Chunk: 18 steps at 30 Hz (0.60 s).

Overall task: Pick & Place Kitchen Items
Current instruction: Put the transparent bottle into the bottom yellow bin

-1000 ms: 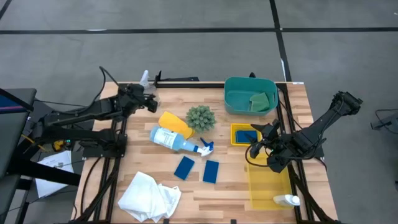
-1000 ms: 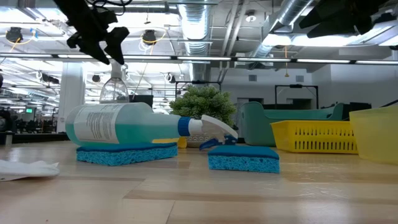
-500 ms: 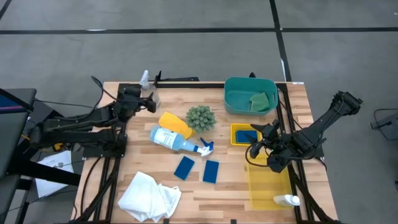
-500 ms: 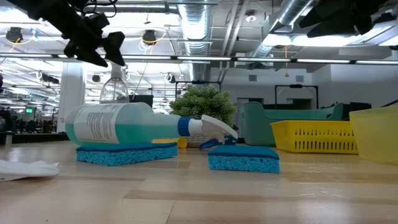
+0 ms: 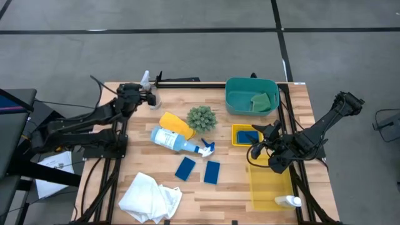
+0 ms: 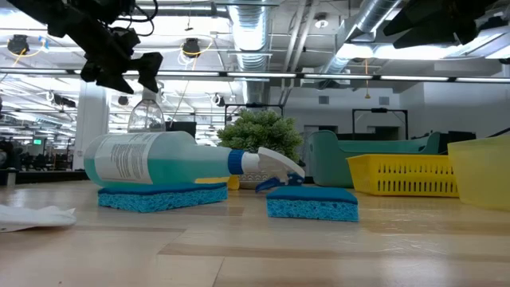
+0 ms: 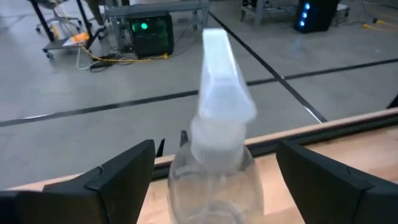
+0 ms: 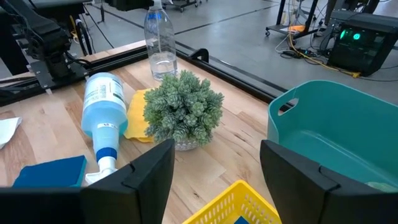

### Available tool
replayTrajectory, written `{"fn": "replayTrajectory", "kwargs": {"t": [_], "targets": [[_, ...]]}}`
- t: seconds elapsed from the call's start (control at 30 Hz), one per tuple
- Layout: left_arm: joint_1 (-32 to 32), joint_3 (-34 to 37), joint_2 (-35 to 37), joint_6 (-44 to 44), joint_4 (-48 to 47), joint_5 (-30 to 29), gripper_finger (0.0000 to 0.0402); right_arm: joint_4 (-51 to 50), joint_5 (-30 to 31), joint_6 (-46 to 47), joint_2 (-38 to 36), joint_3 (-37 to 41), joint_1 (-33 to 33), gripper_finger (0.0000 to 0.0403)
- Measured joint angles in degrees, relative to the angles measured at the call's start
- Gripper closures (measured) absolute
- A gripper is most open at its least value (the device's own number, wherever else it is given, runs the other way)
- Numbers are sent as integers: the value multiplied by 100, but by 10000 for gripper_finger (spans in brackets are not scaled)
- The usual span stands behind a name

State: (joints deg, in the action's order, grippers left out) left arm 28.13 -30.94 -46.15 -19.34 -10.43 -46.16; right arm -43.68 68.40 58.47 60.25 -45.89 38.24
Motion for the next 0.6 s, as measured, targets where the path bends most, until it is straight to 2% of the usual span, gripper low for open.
{"fn": "replayTrajectory", "kwargs": {"t": [0.17,0.37,0.6], "targets": [[268,0,-306,-52,151,349,85,0,-23,-2,0,0,0,175],[370,0,-656,251,760,359,98,-2,-49,-17,0,0,0,175],[519,-1,-889,257,799,470,114,-4,-94,-41,0,0,0,175]]}}
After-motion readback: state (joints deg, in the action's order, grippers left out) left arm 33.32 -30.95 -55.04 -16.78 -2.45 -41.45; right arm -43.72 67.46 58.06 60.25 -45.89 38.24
